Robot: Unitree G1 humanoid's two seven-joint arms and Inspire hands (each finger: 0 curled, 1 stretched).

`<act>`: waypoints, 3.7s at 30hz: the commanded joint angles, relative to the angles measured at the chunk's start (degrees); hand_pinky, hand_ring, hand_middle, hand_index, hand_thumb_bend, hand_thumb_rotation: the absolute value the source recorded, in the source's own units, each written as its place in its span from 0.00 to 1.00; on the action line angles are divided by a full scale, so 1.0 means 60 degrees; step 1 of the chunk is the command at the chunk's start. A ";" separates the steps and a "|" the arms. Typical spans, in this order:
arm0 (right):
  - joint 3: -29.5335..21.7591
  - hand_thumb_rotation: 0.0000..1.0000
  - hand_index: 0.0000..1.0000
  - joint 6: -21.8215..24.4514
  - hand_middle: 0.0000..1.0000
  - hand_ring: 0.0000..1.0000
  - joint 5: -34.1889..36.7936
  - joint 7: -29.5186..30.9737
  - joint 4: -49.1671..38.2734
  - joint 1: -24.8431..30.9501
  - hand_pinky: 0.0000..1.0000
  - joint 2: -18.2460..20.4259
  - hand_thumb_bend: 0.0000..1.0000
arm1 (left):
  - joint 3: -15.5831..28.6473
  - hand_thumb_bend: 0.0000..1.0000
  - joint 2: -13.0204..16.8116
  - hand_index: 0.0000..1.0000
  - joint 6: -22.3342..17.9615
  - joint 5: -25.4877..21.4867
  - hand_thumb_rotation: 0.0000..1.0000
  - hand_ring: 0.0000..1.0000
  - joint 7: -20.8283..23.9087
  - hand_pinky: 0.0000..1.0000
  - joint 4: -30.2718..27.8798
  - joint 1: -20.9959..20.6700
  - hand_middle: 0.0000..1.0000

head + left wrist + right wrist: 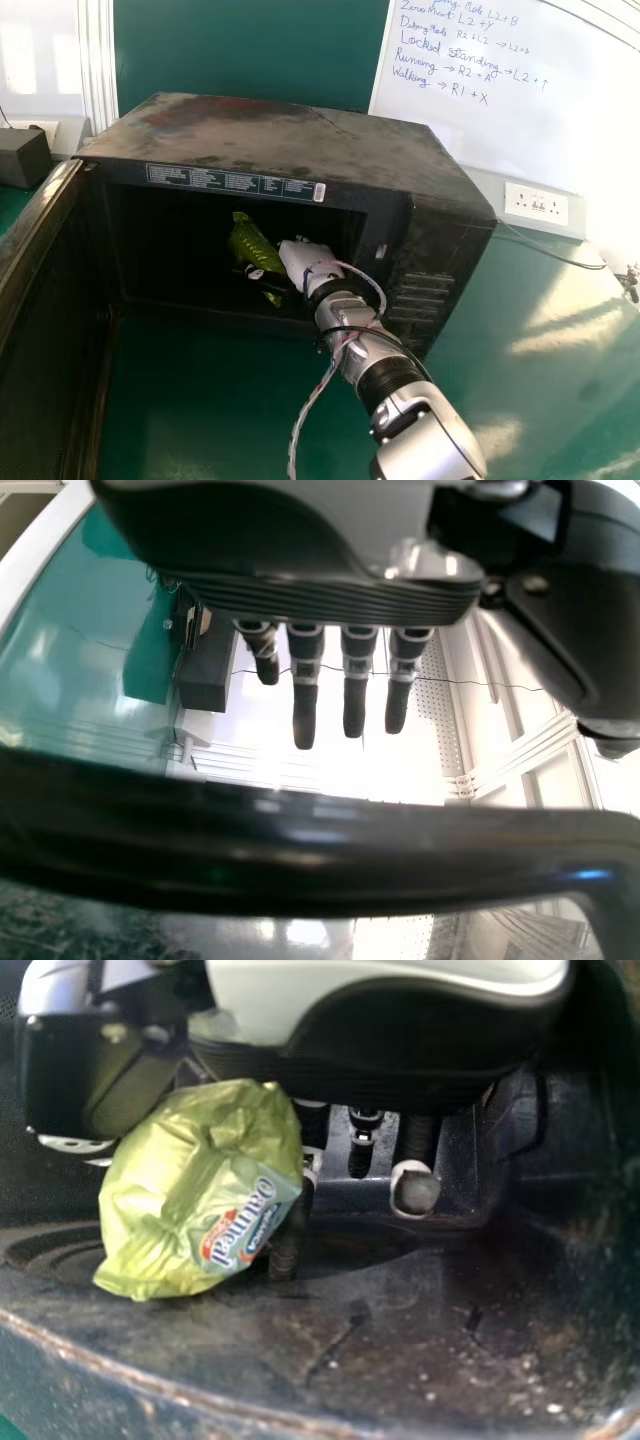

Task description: Put biscuit inside oven

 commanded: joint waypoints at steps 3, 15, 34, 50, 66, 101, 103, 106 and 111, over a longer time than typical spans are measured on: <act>-0.0071 0.00 0.50 0.0076 0.41 0.12 0.0121 -0.0013 0.0080 -0.0308 0.04 -0.0074 0.51 | 0.0092 0.85 -0.0502 0.88 -0.0352 0.0164 1.00 0.81 -0.0027 0.92 0.0196 0.0014 0.90; -0.0086 0.00 0.51 0.0098 0.43 0.20 0.0134 -0.0043 0.0117 -0.0331 0.10 -0.0116 0.51 | 0.0064 0.82 -0.0395 0.87 -0.0592 0.0024 0.99 0.80 -0.0379 0.91 0.0434 0.0060 0.89; -0.0131 0.58 0.92 0.0034 0.95 0.77 0.0291 -0.0027 0.0104 -0.0204 0.44 -0.0148 0.83 | 0.0222 0.84 -0.0353 0.89 -0.1035 0.0655 1.00 0.81 -0.0391 0.95 0.0766 0.0167 0.91; -0.0060 0.58 0.91 -0.0288 0.94 0.77 0.0245 -0.0302 -0.0005 0.0005 0.46 -0.0257 0.84 | 0.0096 0.85 -0.0280 0.89 -0.0940 0.0615 1.00 0.82 -0.0256 0.94 0.0690 0.0245 0.91; -0.0144 0.58 0.89 -0.1654 0.93 0.76 0.0438 -0.0944 -0.0861 0.0807 0.47 -0.1093 0.84 | 0.0132 0.85 -0.0121 0.89 -0.0797 0.0425 1.00 0.83 -0.0268 0.94 0.0762 0.0158 0.90; -0.1957 0.60 0.90 -0.3080 0.93 0.77 0.0945 0.0403 -0.9521 0.6208 0.47 -0.4046 0.84 | 0.0235 0.84 0.0004 0.87 -0.0569 0.0488 1.00 0.82 -0.0191 0.92 0.0738 0.0061 0.90; -0.2068 0.59 0.90 -0.3131 0.93 0.77 0.0967 0.0465 -0.9840 0.6448 0.47 -0.4133 0.84 | 0.0256 0.85 0.0015 0.86 -0.0565 0.0478 1.00 0.81 -0.0202 0.91 0.0763 0.0046 0.90; -0.2262 0.59 0.90 -0.3224 0.93 0.77 0.1030 0.0619 -1.0352 0.6834 0.47 -0.4284 0.84 | 0.0278 0.85 -0.0014 0.86 -0.0587 0.0519 1.00 0.81 -0.0181 0.91 0.0771 0.0025 0.89; -0.2669 0.59 0.90 -0.3715 0.92 0.76 0.1350 0.0764 -1.1142 0.7605 0.47 -0.4622 0.85 | 0.0297 0.84 0.0007 0.87 -0.0567 0.0475 1.00 0.82 -0.0220 0.91 0.0773 0.0028 0.89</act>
